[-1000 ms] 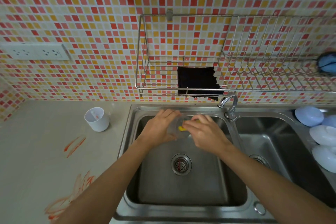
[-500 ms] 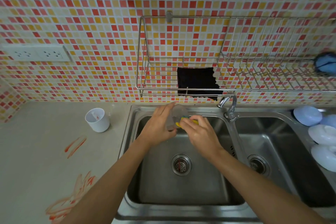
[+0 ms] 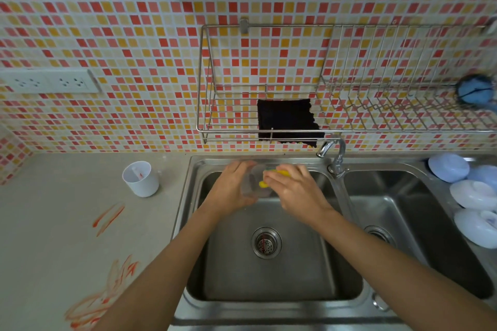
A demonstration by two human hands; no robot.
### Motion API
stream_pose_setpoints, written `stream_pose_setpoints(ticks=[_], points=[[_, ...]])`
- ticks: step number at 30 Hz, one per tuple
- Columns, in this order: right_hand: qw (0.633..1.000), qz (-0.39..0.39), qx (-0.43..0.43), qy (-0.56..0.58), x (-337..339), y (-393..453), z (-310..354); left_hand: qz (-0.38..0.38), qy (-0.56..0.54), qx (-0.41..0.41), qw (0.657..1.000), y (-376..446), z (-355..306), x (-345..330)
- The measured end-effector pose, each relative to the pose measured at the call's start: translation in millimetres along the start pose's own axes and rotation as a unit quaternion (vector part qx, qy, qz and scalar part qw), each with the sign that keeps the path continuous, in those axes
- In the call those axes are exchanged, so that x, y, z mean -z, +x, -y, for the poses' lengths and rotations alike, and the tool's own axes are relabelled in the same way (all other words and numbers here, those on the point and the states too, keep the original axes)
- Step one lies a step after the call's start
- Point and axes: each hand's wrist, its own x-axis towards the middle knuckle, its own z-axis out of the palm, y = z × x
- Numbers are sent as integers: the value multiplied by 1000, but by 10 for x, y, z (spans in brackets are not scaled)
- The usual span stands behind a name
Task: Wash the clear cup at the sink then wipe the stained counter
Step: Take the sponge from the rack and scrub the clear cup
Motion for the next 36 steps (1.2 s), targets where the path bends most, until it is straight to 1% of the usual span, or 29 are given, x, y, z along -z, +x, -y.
stream_pose_setpoints(ticks=[4, 8, 13, 16, 18, 21, 24, 27, 30, 32, 34, 36], points=[[999, -12, -31, 33, 58, 50, 35, 9, -7, -17, 1000, 90, -61, 70], [992, 42, -28, 112, -9, -55, 164, 29, 15, -16, 999, 91, 31, 44], [996, 46, -36, 68, 88, 46, -45, 21, 23, -13, 999, 43, -18, 8], [996, 36, -56, 67, 42, 9, 9, 23, 12, -6, 1000, 74, -31, 53], [990, 39, -81, 108, 1, -46, 106, 21, 14, -2, 1000, 79, 6, 62], [981, 70, -93, 154, 19, -31, 157, 25, 18, 20, 999, 40, 62, 17], [966, 87, -142, 196, 145, 80, 116, -10, -14, 51, 999, -34, 105, 0], [950, 18, -198, 240, 352, 274, 73, -39, -49, 93, 994, -99, 162, 74], [930, -67, -227, 280, 590, 601, 53, -25, -49, 112, 992, -139, 216, 131], [925, -109, -232, 280, 690, 852, 42, -23, -50, 119, 991, -142, 232, 145], [927, -137, -228, 264, 725, 1117, 29, -28, -55, 125, 990, -131, 221, 154], [933, -135, -228, 243, 669, 1370, -3, -31, -62, 130, 989, -113, 210, 162]])
